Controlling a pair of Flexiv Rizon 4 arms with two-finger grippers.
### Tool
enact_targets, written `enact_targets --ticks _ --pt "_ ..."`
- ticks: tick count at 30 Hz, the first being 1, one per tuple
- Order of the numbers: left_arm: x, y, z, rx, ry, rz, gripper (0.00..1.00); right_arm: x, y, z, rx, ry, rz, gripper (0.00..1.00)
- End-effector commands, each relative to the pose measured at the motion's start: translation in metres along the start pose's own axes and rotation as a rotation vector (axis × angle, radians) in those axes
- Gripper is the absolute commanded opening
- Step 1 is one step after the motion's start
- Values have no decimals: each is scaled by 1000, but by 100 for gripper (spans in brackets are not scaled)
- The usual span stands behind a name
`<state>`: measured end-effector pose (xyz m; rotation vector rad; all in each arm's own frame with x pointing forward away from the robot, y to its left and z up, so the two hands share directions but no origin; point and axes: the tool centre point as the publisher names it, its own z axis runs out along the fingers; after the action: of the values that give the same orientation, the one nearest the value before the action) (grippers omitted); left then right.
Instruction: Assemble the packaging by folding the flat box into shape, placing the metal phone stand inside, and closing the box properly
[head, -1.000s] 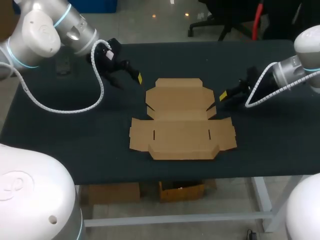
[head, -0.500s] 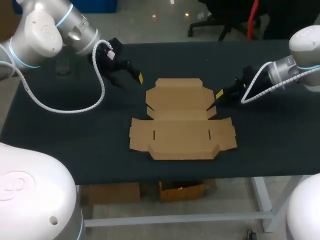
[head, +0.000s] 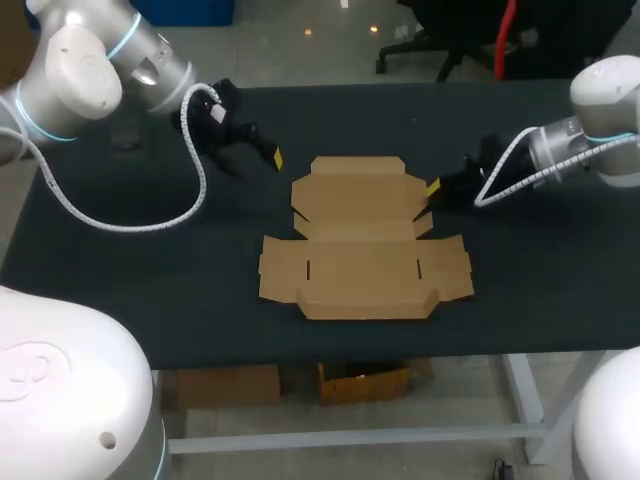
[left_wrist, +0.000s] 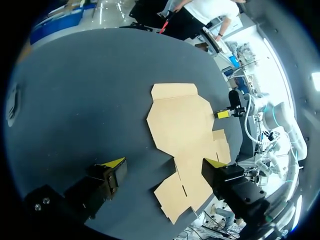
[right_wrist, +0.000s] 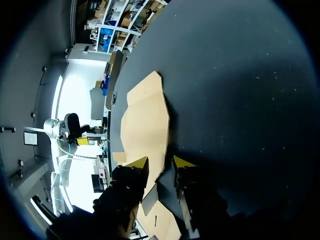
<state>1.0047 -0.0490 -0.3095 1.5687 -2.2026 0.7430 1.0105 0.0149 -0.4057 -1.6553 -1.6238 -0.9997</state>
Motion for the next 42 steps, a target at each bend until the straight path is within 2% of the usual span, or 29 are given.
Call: enact_targets --ticks 1,10,26,29,31,33,42 --pt "-2 6 -3 13 2 1 100 0 -2 4 -17 -2 14 28" --pt "-6 13 -6 23 7 -2 100 2 3 11 -76 26 53 25" --pt "-16 25 -14 42 10 -19 100 6 9 28 -95 68 80 23" --pt "-17 26 -15 45 13 -22 100 8 10 29 -101 80 71 20" --pt "-18 27 -15 46 22 -23 100 9 11 29 -105 87 65 6" --pt "-18 28 -15 43 35 -18 100 11 11 29 -112 101 54 0" --pt "-15 22 -10 3 86 36 100 28 8 18 -156 152 -43 0"
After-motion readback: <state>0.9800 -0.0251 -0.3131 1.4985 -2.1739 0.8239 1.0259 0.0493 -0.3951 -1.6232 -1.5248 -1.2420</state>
